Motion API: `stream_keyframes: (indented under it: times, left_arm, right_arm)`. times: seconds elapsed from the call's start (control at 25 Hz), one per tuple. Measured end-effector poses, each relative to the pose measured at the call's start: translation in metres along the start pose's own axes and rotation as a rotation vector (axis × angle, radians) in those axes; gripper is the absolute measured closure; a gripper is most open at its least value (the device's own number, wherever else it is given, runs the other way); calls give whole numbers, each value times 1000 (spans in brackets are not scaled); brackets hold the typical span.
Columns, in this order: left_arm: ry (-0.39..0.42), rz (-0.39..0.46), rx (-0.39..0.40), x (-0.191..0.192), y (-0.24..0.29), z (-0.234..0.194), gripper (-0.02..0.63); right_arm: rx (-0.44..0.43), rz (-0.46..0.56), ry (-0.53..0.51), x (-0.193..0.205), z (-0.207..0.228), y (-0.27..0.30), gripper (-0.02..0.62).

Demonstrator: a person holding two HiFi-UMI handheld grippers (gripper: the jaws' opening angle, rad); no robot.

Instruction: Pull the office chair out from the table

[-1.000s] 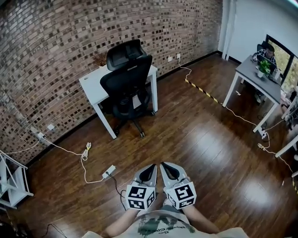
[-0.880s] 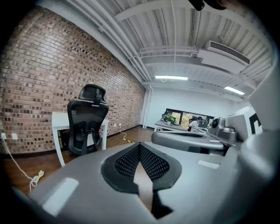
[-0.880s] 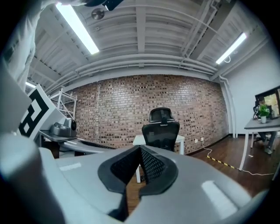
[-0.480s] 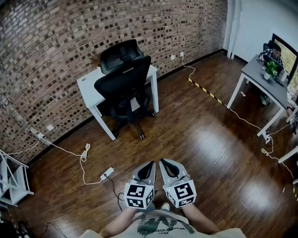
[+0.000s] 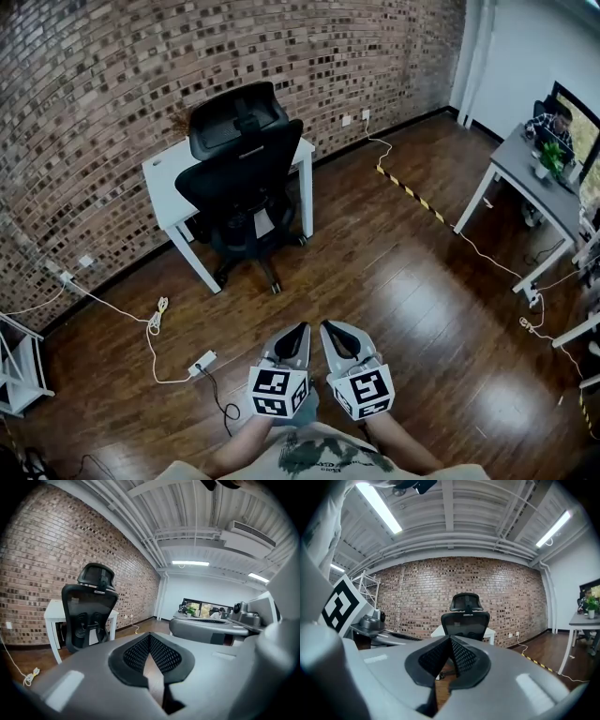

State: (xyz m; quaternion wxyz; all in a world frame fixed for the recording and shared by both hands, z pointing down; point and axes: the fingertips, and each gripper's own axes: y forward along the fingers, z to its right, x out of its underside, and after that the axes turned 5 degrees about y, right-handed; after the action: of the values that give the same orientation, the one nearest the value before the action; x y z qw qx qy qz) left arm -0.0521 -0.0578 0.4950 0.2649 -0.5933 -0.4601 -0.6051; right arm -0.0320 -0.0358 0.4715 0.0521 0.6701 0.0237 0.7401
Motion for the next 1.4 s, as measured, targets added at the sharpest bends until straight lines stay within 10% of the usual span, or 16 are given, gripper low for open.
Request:
stream_keyframes:
  times: [0.84,1.4]
  left_arm:
    - [-42,83,-46,-93,138,-158,594]
    - [-34,129,-251,-125,159,-260,594]
  right_arm:
    - [-50,-20,-89,-56,68,212,595]
    - [-245,31,-148,-90,81,313,595]
